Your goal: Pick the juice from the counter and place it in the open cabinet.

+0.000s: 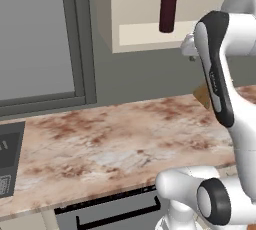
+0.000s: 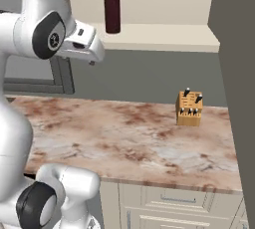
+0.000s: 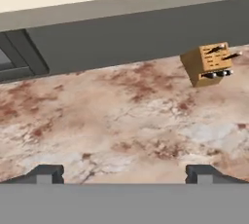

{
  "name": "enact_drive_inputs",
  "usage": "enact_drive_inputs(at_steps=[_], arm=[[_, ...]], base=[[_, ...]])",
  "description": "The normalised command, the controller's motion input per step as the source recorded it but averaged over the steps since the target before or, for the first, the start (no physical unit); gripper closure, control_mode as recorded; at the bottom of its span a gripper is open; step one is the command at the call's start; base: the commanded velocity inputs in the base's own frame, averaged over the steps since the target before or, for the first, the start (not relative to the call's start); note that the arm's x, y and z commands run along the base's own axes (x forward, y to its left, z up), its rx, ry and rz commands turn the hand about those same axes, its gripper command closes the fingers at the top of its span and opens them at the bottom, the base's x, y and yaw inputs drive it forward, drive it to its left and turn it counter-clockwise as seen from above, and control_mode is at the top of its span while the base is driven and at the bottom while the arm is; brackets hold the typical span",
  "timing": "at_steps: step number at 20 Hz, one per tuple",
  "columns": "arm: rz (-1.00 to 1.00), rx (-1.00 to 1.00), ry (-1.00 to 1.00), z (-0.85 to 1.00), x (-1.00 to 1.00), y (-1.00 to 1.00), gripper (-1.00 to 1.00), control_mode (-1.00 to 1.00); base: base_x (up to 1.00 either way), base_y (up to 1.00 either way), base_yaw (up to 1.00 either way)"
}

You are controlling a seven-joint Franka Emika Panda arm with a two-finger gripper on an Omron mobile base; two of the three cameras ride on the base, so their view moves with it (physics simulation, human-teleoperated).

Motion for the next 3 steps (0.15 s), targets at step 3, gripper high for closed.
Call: enact_drive_inputs(at_steps=[3], arm=[[0.05,0.0,0.24,-0.6,-0.76,0.0,-1.0,-1.0]], base=[[0.0,0.0,0.0]])
